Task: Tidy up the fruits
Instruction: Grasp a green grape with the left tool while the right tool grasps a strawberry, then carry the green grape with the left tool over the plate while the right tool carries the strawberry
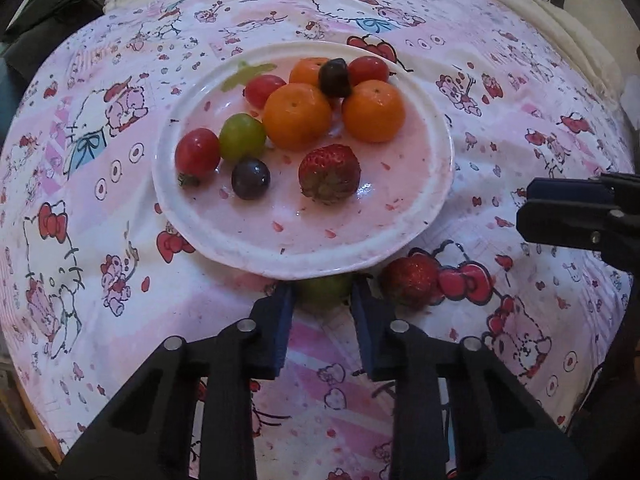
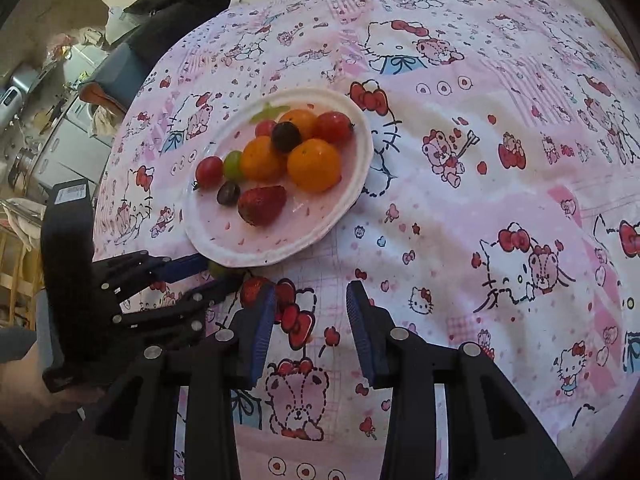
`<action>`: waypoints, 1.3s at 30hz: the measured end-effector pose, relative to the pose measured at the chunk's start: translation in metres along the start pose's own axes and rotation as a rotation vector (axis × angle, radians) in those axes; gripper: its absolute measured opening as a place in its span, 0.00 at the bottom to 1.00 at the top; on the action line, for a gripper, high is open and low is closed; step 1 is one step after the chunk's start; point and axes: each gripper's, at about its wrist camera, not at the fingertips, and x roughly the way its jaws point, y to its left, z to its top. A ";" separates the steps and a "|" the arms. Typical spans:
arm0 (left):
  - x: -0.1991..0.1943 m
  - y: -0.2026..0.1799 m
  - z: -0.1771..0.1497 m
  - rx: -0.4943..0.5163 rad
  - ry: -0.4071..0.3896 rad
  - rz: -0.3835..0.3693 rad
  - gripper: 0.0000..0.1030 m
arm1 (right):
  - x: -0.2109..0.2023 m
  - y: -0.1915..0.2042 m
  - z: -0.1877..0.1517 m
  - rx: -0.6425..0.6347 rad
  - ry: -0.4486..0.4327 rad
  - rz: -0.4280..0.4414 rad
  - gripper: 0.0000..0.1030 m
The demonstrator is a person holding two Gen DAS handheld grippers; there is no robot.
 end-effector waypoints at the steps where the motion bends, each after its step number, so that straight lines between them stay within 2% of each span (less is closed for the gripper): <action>1: -0.001 0.001 -0.001 -0.003 -0.002 -0.008 0.22 | 0.000 0.000 0.001 0.003 0.000 0.003 0.38; 8: -0.017 0.004 -0.014 -0.039 -0.008 -0.031 0.19 | 0.016 0.013 0.000 -0.040 0.052 0.023 0.39; 9: -0.020 0.005 -0.016 -0.040 -0.012 -0.030 0.19 | 0.021 0.017 -0.001 -0.059 0.067 0.015 0.47; 10: -0.024 0.006 -0.019 -0.043 -0.020 -0.027 0.19 | 0.026 0.022 -0.002 -0.079 0.079 0.010 0.60; 11: -0.026 0.007 -0.020 -0.047 -0.023 -0.029 0.19 | 0.030 0.026 -0.004 -0.099 0.082 0.005 0.66; 12: -0.030 0.010 -0.023 -0.054 -0.026 -0.034 0.19 | 0.033 0.031 -0.004 -0.120 0.078 -0.003 0.69; 17: -0.038 0.026 -0.032 -0.101 -0.036 -0.031 0.19 | 0.054 0.058 -0.006 -0.299 0.053 -0.104 0.69; 19: -0.041 0.032 -0.035 -0.116 -0.043 -0.014 0.19 | 0.065 0.062 -0.006 -0.338 0.069 -0.118 0.65; 24: -0.047 0.049 -0.039 -0.169 -0.059 -0.008 0.19 | 0.083 0.070 -0.012 -0.425 0.061 -0.193 0.66; 26: -0.048 0.052 -0.039 -0.182 -0.062 -0.015 0.19 | 0.086 0.075 -0.014 -0.470 0.044 -0.219 0.55; 28: -0.050 0.055 -0.039 -0.200 -0.069 -0.028 0.19 | 0.085 0.076 -0.014 -0.482 0.037 -0.206 0.32; 35: -0.059 0.060 -0.035 -0.234 -0.098 -0.045 0.19 | 0.072 0.069 -0.009 -0.417 0.038 -0.141 0.30; 39: -0.067 0.061 -0.032 -0.249 -0.121 -0.052 0.19 | 0.053 0.060 -0.009 -0.338 0.022 -0.074 0.28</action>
